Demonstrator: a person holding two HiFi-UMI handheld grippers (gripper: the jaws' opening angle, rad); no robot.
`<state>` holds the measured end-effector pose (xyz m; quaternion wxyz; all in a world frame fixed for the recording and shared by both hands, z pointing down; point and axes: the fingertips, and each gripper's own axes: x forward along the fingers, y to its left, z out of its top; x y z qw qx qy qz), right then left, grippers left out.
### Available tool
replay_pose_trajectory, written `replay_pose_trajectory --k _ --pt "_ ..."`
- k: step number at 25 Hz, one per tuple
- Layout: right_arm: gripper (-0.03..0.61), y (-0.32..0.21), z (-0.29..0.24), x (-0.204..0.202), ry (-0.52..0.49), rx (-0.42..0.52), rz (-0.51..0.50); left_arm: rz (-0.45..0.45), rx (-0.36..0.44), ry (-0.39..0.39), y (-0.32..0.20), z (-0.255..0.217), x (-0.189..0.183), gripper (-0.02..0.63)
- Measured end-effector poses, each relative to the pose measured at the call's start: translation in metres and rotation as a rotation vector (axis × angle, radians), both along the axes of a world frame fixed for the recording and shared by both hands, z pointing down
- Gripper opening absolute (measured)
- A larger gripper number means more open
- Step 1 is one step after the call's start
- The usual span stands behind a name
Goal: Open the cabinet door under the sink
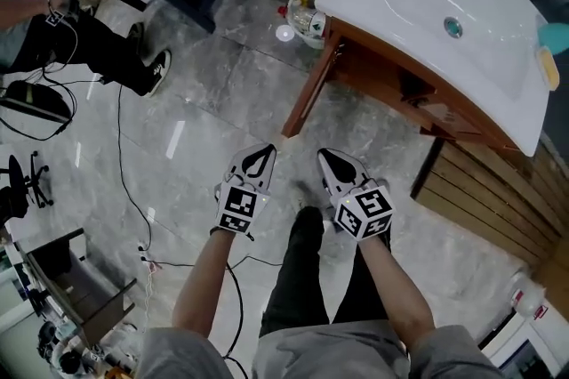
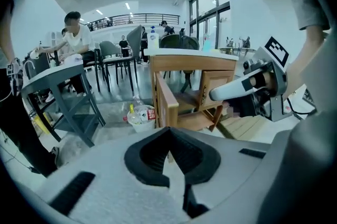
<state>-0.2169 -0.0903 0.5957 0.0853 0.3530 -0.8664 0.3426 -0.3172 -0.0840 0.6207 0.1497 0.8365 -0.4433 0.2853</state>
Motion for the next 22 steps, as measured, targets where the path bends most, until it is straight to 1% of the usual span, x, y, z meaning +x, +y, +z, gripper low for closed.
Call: replay_pose_trajectory --k 6,11,15,22 --pt "0.012 -0.003 -0.058 0.002 -0.013 0.037 -0.019 -0.082 0.072 0.077 0.002 -0.077 0.015 0.008" --pt "0.012 0.008 -0.115 0.001 -0.020 0.080 -0.059 -0.095 0.141 0.088 0.008 -0.142 0.029 0.008" --pt "0.012 0.011 -0.166 0.000 -0.038 0.141 -0.085 -0.131 0.195 0.104 0.009 -0.194 0.034 0.008" --pt "0.011 0.011 -0.255 0.003 -0.064 0.293 -0.099 -0.200 0.302 0.125 0.013 -0.280 0.045 0.008"
